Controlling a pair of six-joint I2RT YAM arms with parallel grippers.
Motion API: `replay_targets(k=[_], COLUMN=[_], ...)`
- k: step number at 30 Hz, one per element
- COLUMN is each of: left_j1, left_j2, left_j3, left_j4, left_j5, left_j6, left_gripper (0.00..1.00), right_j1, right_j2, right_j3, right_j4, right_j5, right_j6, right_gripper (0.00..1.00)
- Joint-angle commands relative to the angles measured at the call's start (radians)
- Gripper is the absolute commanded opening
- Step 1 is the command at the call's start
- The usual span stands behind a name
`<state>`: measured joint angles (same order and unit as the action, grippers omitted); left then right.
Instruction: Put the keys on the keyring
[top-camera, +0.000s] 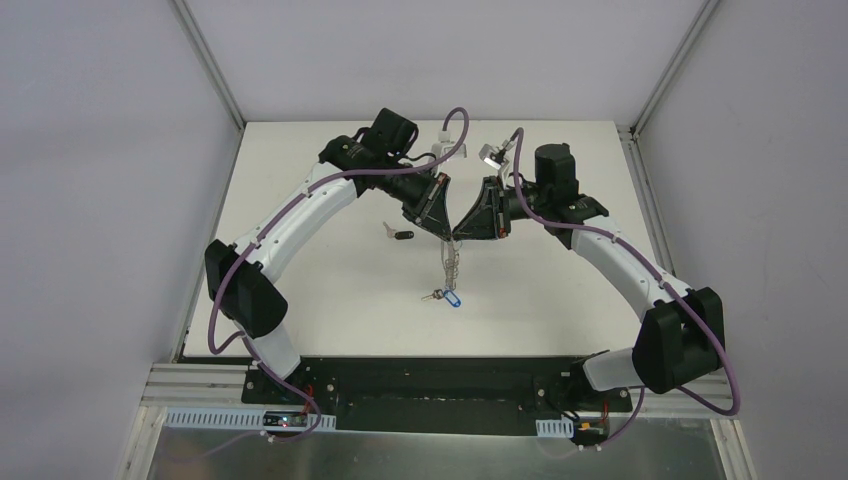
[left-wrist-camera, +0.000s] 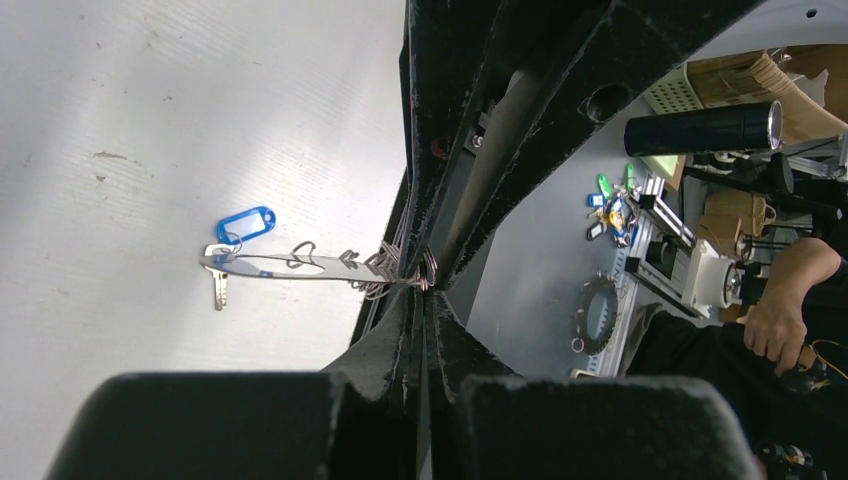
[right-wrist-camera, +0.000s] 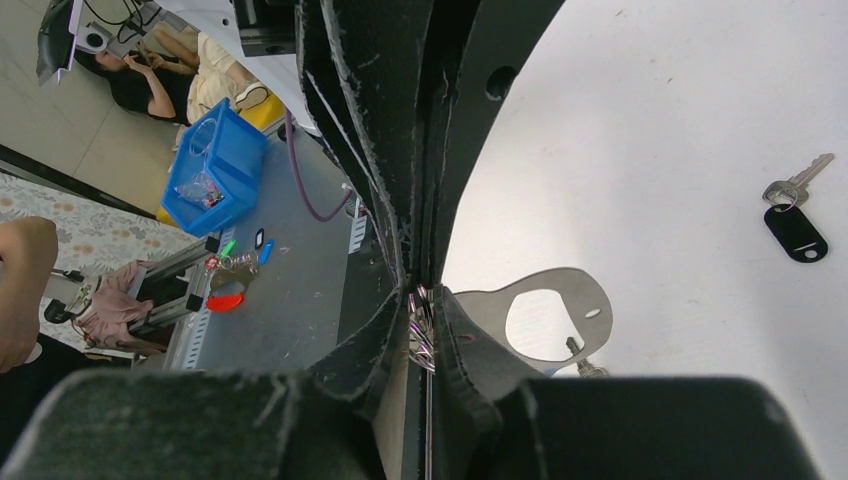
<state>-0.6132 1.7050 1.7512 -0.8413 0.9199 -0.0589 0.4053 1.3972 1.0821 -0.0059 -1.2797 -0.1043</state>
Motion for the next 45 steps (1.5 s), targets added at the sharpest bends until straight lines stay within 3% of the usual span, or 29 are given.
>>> replay_targets(k=[1, 8, 19, 23, 27, 32, 40, 45], left_j1=[0.009, 0.009, 0.010, 0.022, 0.060, 0.127, 0.142, 0.141], left_j2=[-0.049, -0.053, -0.058, -0.066, -0.128, -0.210, -0.217, -0.226], left_j3=[-0.007, -0.015, -0.017, -0.029, -0.148, -0.344, -0.495, -0.552], left_j4=[0.063, 0.072, 0.081, 0.111, 0.325, 0.715, 1.062, 1.183], left_j5=[0.038, 0.038, 0.036, 0.043, 0.076, 0.131, 0.154, 0.152], left_j6=[-0.001, -0.004, -0.003, -0.008, -0.090, -0.332, -0.570, -0.645], left_gripper=[0.00, 0.00, 0.00, 0.00, 0.19, 0.34, 0.39, 0.37], right_j1=[0.015, 0.013, 0.013, 0.006, -0.016, -0.026, -0.048, -0.069], right_j2=[-0.024, -0.024, -0.024, -0.023, -0.022, -0.009, 0.018, 0.029], right_j3=[-0.010, -0.013, -0.012, -0.001, -0.031, -0.083, -0.118, -0.152], right_j4=[0.021, 0.011, -0.046, -0.010, 0.204, 0.450, 0.668, 0.782], right_j5=[-0.021, -0.022, -0.025, -0.018, 0.002, 0.049, 0.151, 0.207], right_j6=[-0.016, -0.045, -0.087, -0.044, 0.175, 0.438, 0.663, 0.783], right_gripper=[0.17, 0.15, 0.00, 0.00, 0.00, 0.00, 0.00, 0.00])
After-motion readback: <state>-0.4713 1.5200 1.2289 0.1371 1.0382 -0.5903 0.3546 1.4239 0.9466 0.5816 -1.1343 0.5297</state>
